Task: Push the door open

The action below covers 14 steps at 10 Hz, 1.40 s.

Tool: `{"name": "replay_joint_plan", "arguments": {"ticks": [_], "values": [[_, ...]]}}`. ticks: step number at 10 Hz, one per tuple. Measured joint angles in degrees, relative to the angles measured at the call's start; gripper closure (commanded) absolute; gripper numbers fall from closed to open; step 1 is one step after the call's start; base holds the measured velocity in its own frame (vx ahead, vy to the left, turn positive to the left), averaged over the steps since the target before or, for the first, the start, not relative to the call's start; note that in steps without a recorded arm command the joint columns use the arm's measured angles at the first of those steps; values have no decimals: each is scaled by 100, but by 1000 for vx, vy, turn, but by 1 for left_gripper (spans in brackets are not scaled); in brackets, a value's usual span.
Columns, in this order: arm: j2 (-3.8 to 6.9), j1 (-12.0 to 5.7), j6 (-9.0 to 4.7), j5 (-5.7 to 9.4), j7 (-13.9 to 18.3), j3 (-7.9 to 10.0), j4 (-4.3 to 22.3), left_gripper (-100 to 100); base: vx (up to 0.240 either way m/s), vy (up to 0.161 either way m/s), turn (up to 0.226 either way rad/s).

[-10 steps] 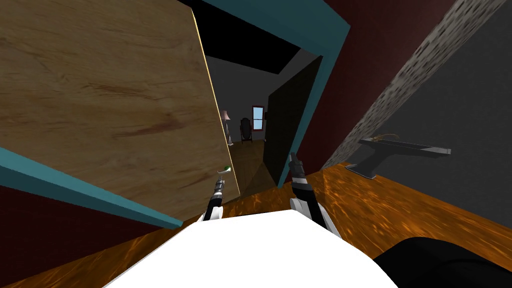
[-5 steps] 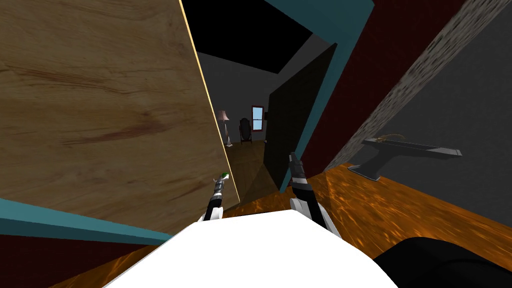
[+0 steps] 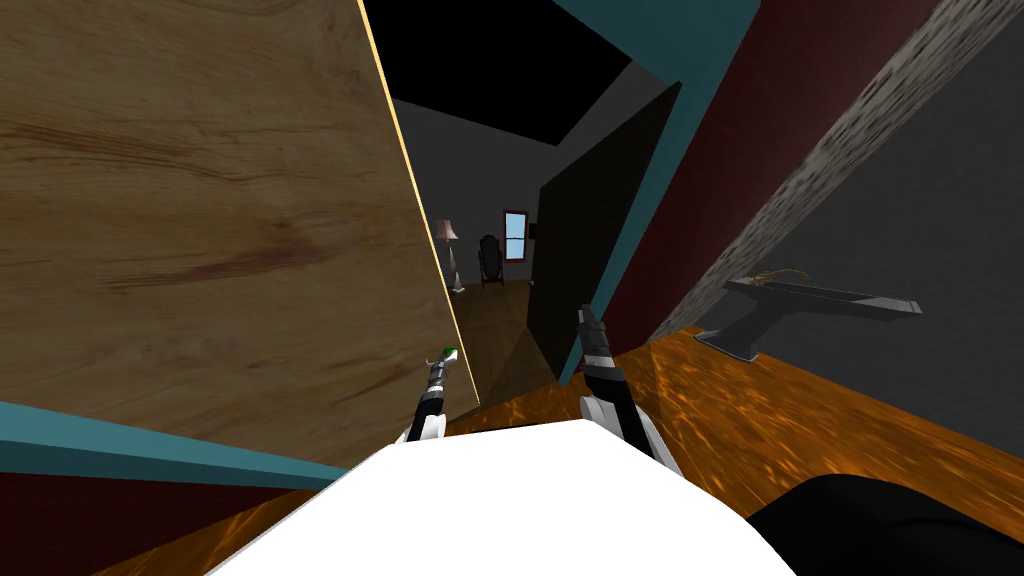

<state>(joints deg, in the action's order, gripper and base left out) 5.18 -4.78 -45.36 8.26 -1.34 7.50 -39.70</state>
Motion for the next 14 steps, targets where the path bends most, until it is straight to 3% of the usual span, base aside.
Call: {"name": "replay_joint_plan", "arguments": {"ticks": [2,3,5,7,9,11,14], "values": [[-3,7,5,-1,-1,-2,6,100,45,-8,-50],[9,-44,-79,30,-6,93,195,100,117,-19,-41],[19,99,15,72,-17,228,17,100,147,-18,-70],[79,57,-55,147,-17,452,155,100,158,-6,-75],[10,294,128,200,-105,648,-267,100,140,-9,-50],[114,132,7,235,-62,731,11,100,47,7,-46],[148,165,-117,302,-50,955,196,100,105,-15,-57]]}}
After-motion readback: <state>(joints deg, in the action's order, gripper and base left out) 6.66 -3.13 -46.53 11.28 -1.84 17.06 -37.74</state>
